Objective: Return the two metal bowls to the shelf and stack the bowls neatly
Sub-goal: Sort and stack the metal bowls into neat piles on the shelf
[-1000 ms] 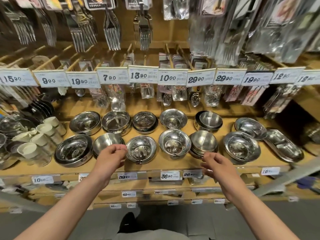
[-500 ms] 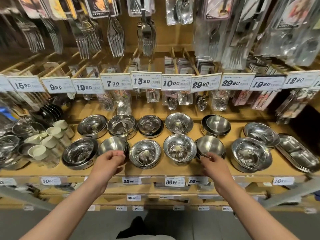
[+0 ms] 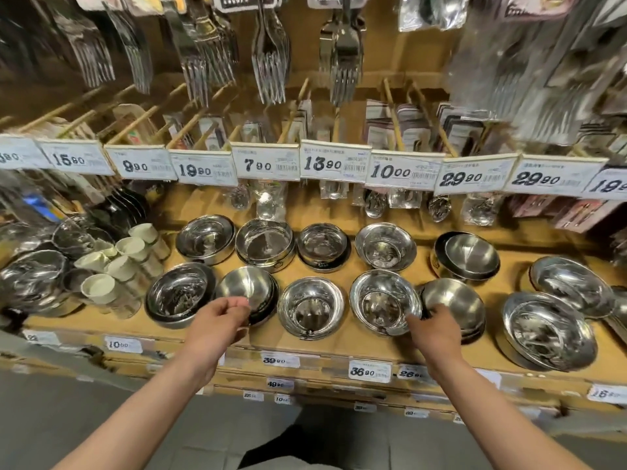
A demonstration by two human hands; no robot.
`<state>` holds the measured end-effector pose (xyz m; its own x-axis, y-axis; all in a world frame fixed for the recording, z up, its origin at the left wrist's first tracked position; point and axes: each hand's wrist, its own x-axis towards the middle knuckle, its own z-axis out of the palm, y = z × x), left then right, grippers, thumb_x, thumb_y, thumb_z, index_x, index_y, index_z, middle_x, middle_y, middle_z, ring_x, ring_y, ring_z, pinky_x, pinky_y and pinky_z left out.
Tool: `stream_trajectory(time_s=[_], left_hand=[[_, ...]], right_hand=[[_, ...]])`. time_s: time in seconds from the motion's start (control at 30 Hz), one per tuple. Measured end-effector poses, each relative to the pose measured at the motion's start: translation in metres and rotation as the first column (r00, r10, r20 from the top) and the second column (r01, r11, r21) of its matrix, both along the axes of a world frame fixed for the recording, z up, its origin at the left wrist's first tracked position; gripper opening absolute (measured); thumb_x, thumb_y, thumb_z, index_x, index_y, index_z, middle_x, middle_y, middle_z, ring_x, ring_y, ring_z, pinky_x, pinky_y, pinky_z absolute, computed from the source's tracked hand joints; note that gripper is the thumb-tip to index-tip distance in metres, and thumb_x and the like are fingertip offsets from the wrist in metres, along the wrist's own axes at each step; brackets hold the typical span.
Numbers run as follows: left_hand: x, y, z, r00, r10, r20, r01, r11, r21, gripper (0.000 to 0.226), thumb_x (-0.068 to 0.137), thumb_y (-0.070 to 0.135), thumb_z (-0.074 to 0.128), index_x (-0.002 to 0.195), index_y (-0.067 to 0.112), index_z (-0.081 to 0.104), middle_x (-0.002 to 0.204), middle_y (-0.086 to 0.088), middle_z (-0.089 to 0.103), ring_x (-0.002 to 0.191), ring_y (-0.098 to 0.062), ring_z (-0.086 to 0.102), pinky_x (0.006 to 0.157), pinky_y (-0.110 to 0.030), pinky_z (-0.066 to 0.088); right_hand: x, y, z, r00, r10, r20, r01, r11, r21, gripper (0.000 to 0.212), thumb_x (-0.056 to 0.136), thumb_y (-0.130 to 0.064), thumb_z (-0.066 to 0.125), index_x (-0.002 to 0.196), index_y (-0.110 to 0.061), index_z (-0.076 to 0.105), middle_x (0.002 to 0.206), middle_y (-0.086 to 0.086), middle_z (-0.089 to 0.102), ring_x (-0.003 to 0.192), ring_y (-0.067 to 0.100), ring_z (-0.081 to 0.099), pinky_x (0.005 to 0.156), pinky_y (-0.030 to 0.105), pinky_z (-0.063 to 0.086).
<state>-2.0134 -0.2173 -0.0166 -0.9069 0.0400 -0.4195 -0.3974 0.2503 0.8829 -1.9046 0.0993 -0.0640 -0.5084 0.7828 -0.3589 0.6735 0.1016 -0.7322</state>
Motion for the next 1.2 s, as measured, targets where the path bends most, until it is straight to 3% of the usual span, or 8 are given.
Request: stream_trajectory(time_s=[0.13, 0.37, 0.53, 0.73, 0.87, 0.93, 1.07, 1.2], left_hand=[[-0.023, 0.021, -0.002, 0.998, -0.053, 0.018, 0.053, 0.999, 0.001, 0.013, 0.098, 0.009, 0.060, 0.098, 0.015, 0.072, 0.090, -0.003, 0.069, 0.080, -0.016, 0.062, 0.071, -0.029, 0.053], [-0.066, 0.081, 0.012, 0.957, -0.287, 0.050, 0.287, 0.958, 0.001, 0.014, 0.100, 0.012, 0.058, 0.103, 0.015, 0.072, 0.102, -0.009, 0.075, 0.093, -0.026, 0.068, 0.089, -0.040, 0.055], [-0.087, 0.132, 0.012, 0.837, -0.543, 0.069, 0.544, 0.839, 0.004, 0.013, 0.097, 0.016, 0.062, 0.107, 0.019, 0.070, 0.101, -0.018, 0.073, 0.080, -0.022, 0.064, 0.073, -0.032, 0.054], [-0.097, 0.194, -0.007, 0.715, -0.688, 0.124, 0.698, 0.697, -0.164, 0.012, 0.095, 0.014, 0.059, 0.089, 0.009, 0.067, 0.079, -0.009, 0.071, 0.060, -0.015, 0.061, 0.054, -0.024, 0.049], [-0.098, 0.225, -0.024, 0.752, -0.648, 0.123, 0.654, 0.707, -0.272, 0.022, 0.097, 0.022, 0.062, 0.092, 0.000, 0.063, 0.090, -0.018, 0.070, 0.079, -0.028, 0.066, 0.080, -0.046, 0.059], [-0.100, 0.236, -0.027, 0.802, -0.593, 0.067, 0.573, 0.734, -0.364, 0.020, 0.095, 0.025, 0.066, 0.101, 0.006, 0.063, 0.102, -0.019, 0.072, 0.094, -0.035, 0.069, 0.089, -0.052, 0.058], [-0.096, 0.265, -0.030, 0.850, -0.526, -0.008, 0.429, 0.702, -0.569, 0.039, 0.090, 0.034, 0.073, 0.097, -0.004, 0.069, 0.101, -0.022, 0.072, 0.077, -0.029, 0.064, 0.073, -0.040, 0.056], [-0.095, 0.279, -0.034, 0.887, -0.462, 0.008, 0.360, 0.680, -0.638, 0.037, 0.091, 0.029, 0.072, 0.098, -0.008, 0.070, 0.102, -0.026, 0.072, 0.096, -0.037, 0.068, 0.087, -0.046, 0.057]], right_hand=[[0.000, -0.002, 0.004, 1.000, 0.011, 0.010, -0.011, 0.999, 0.044, 0.039, 0.088, -0.009, 0.068, 0.126, -0.002, 0.059, 0.114, 0.020, 0.069, 0.105, 0.038, 0.064, 0.083, 0.038, 0.050], [0.014, 0.003, 0.016, 0.990, -0.136, -0.029, 0.132, 0.986, -0.099, 0.019, 0.089, -0.013, 0.071, 0.107, -0.014, 0.074, 0.096, 0.010, 0.076, 0.089, 0.034, 0.072, 0.083, 0.047, 0.060], [0.046, 0.010, 0.028, 0.912, -0.383, -0.149, 0.304, 0.873, -0.382, 0.011, 0.093, -0.003, 0.065, 0.089, -0.009, 0.074, 0.087, 0.011, 0.079, 0.079, 0.026, 0.077, 0.056, 0.027, 0.061], [0.094, 0.014, 0.032, 0.871, -0.434, -0.230, 0.306, 0.847, -0.435, 0.026, 0.095, -0.002, 0.061, 0.080, -0.009, 0.080, 0.087, 0.009, 0.080, 0.083, 0.021, 0.078, 0.063, 0.025, 0.062], [0.113, 0.030, 0.023, 0.847, -0.476, -0.237, 0.328, 0.818, -0.473, 0.013, 0.093, -0.005, 0.062, 0.094, 0.001, 0.073, 0.107, 0.033, 0.069, 0.095, 0.033, 0.076, 0.072, 0.034, 0.064], [0.115, 0.039, 0.018, 0.835, -0.481, -0.267, 0.302, 0.806, -0.509, 0.030, 0.089, -0.008, 0.064, 0.110, 0.013, 0.061, 0.120, 0.042, 0.057, 0.095, 0.036, 0.075, 0.079, 0.042, 0.064], [0.113, 0.069, 0.022, 0.833, -0.471, -0.291, 0.245, 0.784, -0.570, 0.017, 0.089, -0.009, 0.064, 0.100, 0.004, 0.065, 0.110, 0.027, 0.071, 0.090, 0.032, 0.077, 0.080, 0.044, 0.063], [0.107, 0.098, 0.026, 0.849, -0.453, -0.272, 0.218, 0.769, -0.601, 0.028, 0.094, -0.005, 0.063, 0.119, 0.005, 0.057, 0.124, 0.035, 0.060, 0.094, 0.033, 0.076, 0.084, 0.044, 0.063]])
